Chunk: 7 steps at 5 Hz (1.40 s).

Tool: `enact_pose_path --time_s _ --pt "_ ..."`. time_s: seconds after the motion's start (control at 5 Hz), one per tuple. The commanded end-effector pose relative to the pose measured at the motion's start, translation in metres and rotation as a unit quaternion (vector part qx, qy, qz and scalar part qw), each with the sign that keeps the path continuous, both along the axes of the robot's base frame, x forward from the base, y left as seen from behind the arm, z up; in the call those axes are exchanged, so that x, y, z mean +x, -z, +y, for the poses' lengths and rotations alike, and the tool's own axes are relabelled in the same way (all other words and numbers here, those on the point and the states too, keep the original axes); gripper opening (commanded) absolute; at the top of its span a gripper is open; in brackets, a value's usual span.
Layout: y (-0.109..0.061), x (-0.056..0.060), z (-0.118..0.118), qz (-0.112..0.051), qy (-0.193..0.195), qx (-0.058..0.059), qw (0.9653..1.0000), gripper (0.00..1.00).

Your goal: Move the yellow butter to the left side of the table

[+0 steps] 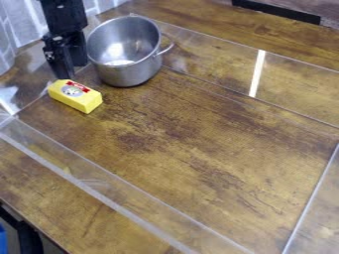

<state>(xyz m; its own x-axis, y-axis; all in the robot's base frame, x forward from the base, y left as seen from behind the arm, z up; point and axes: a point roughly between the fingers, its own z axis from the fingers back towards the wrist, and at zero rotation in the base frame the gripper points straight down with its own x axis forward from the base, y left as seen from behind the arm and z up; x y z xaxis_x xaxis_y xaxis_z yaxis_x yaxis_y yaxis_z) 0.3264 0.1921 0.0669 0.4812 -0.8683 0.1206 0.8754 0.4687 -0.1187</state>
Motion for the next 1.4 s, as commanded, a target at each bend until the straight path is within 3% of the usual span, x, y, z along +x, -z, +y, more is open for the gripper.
enact_pose_path --time_s 0.0,0.2,0.6,1.0,1.2 --pt "-0.012 0.013 -0.011 -0.027 0.036 0.009 0.999 1.0" --pt "-0.007 0.014 -0.018 -0.026 0.051 0.004 0.9983 0.0" --pt "-0.001 0.017 -0.02 -0.014 -0.025 -0.004 0.9996 0.0" --pt "-0.015 -0.006 -0.005 0.005 -0.055 -0.012 0.9984 0.0" --pt "-0.012 -0.011 0.003 0.014 -0.101 -0.017 0.9947 0.0"
